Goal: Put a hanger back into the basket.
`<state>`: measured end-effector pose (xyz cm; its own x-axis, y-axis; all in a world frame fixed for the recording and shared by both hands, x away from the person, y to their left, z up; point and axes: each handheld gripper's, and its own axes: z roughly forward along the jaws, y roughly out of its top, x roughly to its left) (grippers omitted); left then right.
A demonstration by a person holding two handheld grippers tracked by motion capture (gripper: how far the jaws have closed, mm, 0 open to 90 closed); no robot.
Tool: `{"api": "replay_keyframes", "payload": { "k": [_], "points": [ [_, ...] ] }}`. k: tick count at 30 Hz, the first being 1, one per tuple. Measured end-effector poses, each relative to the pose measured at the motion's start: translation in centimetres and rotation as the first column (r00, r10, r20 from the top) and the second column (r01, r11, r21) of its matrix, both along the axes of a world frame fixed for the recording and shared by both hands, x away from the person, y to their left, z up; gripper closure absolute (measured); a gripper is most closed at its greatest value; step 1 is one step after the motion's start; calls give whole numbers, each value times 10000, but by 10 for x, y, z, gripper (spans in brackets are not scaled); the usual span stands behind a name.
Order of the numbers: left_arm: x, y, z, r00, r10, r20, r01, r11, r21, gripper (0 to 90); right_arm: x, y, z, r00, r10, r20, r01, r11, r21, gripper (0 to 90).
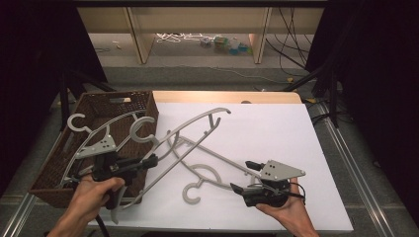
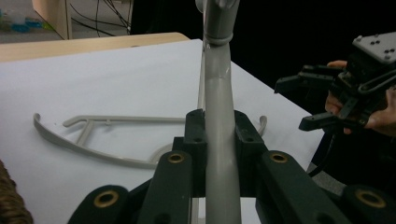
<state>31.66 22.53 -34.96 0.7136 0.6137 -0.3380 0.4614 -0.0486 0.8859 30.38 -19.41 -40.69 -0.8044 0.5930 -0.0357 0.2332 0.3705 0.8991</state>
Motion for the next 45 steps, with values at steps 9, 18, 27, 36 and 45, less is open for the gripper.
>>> {"api": "replay_keyframes", "payload": {
  "k": [9,18,27,36,45],
  "points": [
    [12,39,34,9959,855,287,-859,9962,112,793,0,-1,-2,10000,-25,-89,25,10000,-2,198],
    [33,71,45,9838,1791,-20,-1791,9838,11,793,1,0,-3,9999,39,-129,-39,10000,9,184],
    [58,100,40,9689,2474,37,-2473,9680,419,793,1,0,-4,9999,61,-135,-61,10000,-4,182],
    [74,124,32,9561,2931,-70,-2916,9531,808,793,2,0,-5,9998,35,-200,-35,10000,-5,183],
    [78,147,16,9538,3003,-78,-2962,9446,1416,792,3,0,-5,9997,61,-224,-60,10000,28,184]
  ]
}}
